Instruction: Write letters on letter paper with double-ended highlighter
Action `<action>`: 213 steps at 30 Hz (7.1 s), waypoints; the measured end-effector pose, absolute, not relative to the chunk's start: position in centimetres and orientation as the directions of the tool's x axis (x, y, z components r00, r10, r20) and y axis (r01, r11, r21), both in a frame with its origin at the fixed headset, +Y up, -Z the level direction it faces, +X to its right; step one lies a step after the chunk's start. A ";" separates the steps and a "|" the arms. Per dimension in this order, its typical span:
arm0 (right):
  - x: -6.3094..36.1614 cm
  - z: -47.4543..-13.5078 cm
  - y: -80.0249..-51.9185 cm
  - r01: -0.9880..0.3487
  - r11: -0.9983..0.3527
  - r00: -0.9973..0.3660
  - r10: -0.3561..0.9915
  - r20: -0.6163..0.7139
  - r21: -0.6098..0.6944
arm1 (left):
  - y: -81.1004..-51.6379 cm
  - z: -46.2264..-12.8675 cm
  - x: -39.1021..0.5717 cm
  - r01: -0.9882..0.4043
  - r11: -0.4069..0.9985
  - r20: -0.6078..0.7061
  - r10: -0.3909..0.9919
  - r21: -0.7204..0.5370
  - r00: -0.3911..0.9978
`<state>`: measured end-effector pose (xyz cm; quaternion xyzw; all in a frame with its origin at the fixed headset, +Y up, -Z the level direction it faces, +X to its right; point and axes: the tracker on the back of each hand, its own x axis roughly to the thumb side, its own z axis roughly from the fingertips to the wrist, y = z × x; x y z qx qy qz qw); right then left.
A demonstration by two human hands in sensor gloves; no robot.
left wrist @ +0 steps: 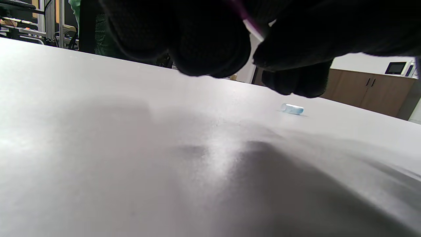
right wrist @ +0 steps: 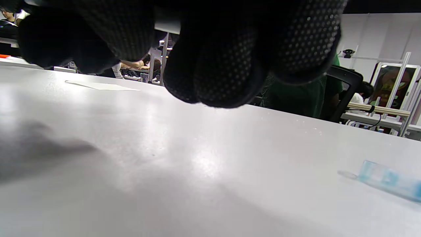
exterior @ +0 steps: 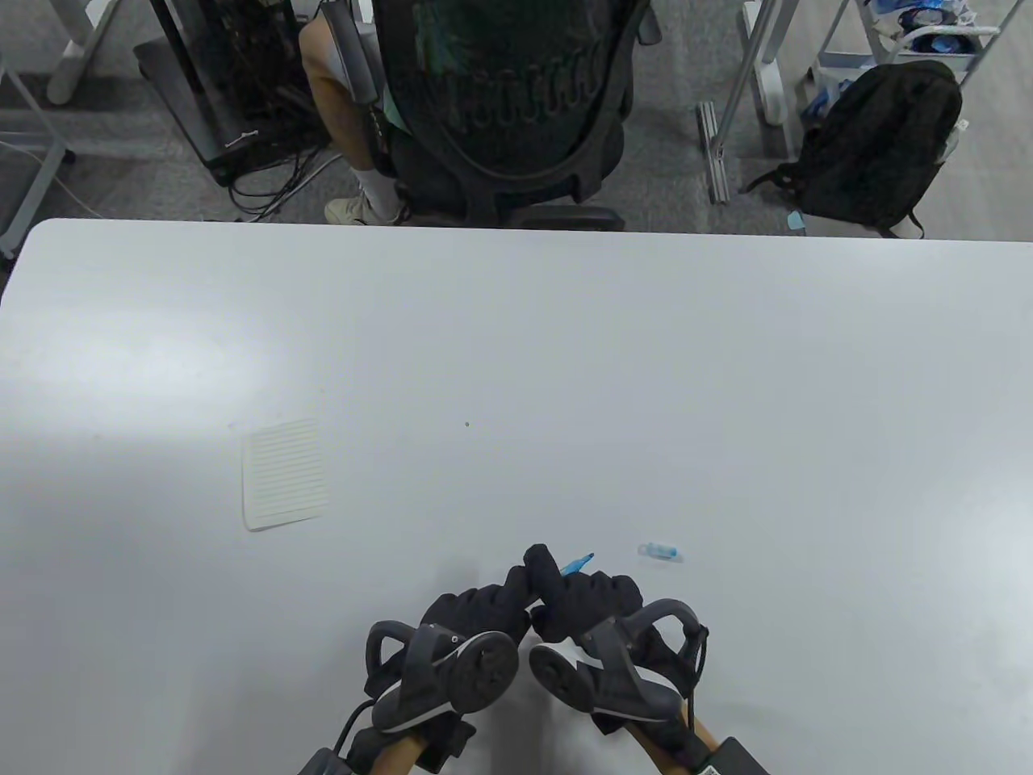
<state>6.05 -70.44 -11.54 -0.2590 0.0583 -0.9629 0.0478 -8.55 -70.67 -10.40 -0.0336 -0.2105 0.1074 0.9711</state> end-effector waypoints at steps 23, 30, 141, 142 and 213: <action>11.2 -13.7 -70.6 0.068 -0.986 -0.943 -0.114 0.314 -0.153 | -71.3 -11.4 -12.7 -0.108 0.994 0.286 0.112 -0.031 0.952; 12.5 -14.0 -70.8 0.086 -0.981 -0.954 -0.131 0.269 -0.174 | -72.4 -12.0 -14.8 -0.041 0.998 0.209 0.049 -0.042 0.977; 12.4 -14.0 -70.0 -0.045 -0.986 -0.947 -0.009 0.320 -0.160 | -72.8 -14.4 -10.3 0.367 0.907 0.473 -0.236 -0.206 0.849; 12.4 -14.0 -70.0 -0.045 -0.986 -0.947 -0.008 0.321 -0.158 | -72.7 -14.4 -10.4 0.356 0.910 0.471 -0.223 -0.213 0.853; 4.6 -13.0 -71.9 -0.205 -0.903 -0.641 0.415 0.646 0.377 | -74.1 -14.6 -11.1 0.185 0.959 0.388 -0.090 -0.215 0.917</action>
